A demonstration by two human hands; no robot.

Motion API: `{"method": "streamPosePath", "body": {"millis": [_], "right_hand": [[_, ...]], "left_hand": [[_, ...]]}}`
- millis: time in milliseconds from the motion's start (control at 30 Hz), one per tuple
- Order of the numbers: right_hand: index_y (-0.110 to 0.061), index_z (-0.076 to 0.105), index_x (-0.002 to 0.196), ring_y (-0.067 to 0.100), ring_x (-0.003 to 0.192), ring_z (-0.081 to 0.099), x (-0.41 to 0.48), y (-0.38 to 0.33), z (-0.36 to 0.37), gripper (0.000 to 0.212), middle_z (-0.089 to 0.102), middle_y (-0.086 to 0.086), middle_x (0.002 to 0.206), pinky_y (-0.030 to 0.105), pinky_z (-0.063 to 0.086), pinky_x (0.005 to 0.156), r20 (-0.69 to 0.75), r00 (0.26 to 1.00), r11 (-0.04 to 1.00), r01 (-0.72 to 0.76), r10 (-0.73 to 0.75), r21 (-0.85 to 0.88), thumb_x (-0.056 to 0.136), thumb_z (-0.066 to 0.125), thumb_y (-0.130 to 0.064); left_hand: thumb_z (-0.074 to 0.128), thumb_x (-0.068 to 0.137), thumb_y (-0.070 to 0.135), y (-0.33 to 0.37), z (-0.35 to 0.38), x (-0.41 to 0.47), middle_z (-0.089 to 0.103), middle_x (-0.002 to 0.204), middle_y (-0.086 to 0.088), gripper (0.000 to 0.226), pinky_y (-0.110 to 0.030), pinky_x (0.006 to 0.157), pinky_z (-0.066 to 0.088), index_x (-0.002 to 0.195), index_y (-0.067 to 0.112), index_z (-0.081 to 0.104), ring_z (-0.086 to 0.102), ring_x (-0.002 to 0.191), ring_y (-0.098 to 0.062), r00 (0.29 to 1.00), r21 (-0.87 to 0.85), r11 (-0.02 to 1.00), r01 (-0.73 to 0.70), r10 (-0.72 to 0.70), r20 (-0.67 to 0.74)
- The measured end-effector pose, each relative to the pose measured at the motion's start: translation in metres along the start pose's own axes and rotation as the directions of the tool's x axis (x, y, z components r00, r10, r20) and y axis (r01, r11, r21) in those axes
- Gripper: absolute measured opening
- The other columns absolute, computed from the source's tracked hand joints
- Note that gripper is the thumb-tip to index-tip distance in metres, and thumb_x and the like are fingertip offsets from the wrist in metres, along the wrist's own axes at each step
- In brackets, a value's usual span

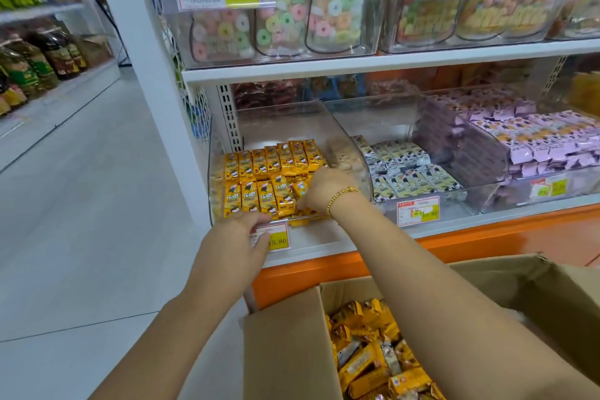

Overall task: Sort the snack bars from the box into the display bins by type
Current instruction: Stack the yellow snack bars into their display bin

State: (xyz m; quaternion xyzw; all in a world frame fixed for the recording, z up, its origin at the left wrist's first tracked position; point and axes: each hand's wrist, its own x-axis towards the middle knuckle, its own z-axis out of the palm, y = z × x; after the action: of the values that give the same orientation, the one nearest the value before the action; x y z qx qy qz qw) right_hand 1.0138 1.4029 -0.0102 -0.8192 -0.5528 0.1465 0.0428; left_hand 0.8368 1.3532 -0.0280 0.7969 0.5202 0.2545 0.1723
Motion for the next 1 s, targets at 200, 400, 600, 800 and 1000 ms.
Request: {"method": "streamPosePath", "body": {"millis": [200,400,600,800,1000], "right_hand": [[-0.008,0.058,0.094,0.024,0.09,0.06,0.013,0.005,0.007,0.024,0.063,0.008,0.098,0.026,0.042,0.063,-0.015,0.997,0.967,0.073,-0.072,0.242,0.094,0.053,-0.031],[-0.004,0.064,0.093,0.025,0.086,0.062,-0.042,0.042,-0.011,0.02,0.068,0.012,0.09,0.032,0.044,0.071,-0.372,0.844,0.907,0.42,-0.386,0.011,0.094,0.049,-0.017],[-0.011,0.059,0.076,0.013,0.058,0.047,-0.084,0.149,0.038,0.027,0.06,0.002,0.066,0.03,0.034,0.057,-0.121,0.876,0.881,0.472,-0.468,0.013,0.094,0.054,-0.03],[-0.013,0.069,0.103,0.027,0.099,0.064,-0.085,0.267,0.152,0.025,0.069,0.011,0.102,0.032,0.048,0.078,0.295,0.955,0.999,0.036,-0.04,0.02,0.087,0.065,-0.032],[-0.015,0.02,0.149,0.033,0.128,0.043,-0.13,0.301,0.227,0.098,0.027,0.014,0.152,0.04,0.045,0.094,0.671,0.739,0.955,0.237,-0.058,-0.178,0.075,0.073,-0.051]], "left_hand": [[0.055,0.093,0.022,0.001,0.001,-0.003,0.056,0.135,0.004,0.038,-0.022,0.099,0.036,0.13,0.023,0.058,0.05,0.123,-0.013,0.999,0.045,0.998,-0.049,0.05,-0.015],[0.064,0.087,0.023,0.022,0.018,-0.013,0.07,0.098,0.005,0.01,-0.023,0.077,0.043,0.091,0.019,0.072,0.062,0.089,-0.012,0.991,-0.149,0.981,-0.125,0.116,-0.069],[0.056,0.093,0.035,0.024,0.075,-0.036,0.062,0.069,0.003,0.028,-0.028,0.061,0.04,0.078,0.015,0.067,0.057,0.067,-0.014,0.929,-0.078,0.989,-0.129,0.148,0.34],[0.053,0.095,0.038,-0.003,0.133,-0.065,0.06,0.124,0.003,0.036,-0.017,0.086,0.041,0.126,0.02,0.055,0.055,0.113,-0.011,0.586,0.192,0.974,-0.12,-0.086,0.805],[0.056,0.089,0.049,0.001,0.164,-0.06,0.063,0.105,-0.008,0.044,-0.031,0.084,0.046,0.108,0.01,0.06,0.058,0.094,-0.018,0.519,0.321,0.936,-0.141,-0.206,0.829]]}}
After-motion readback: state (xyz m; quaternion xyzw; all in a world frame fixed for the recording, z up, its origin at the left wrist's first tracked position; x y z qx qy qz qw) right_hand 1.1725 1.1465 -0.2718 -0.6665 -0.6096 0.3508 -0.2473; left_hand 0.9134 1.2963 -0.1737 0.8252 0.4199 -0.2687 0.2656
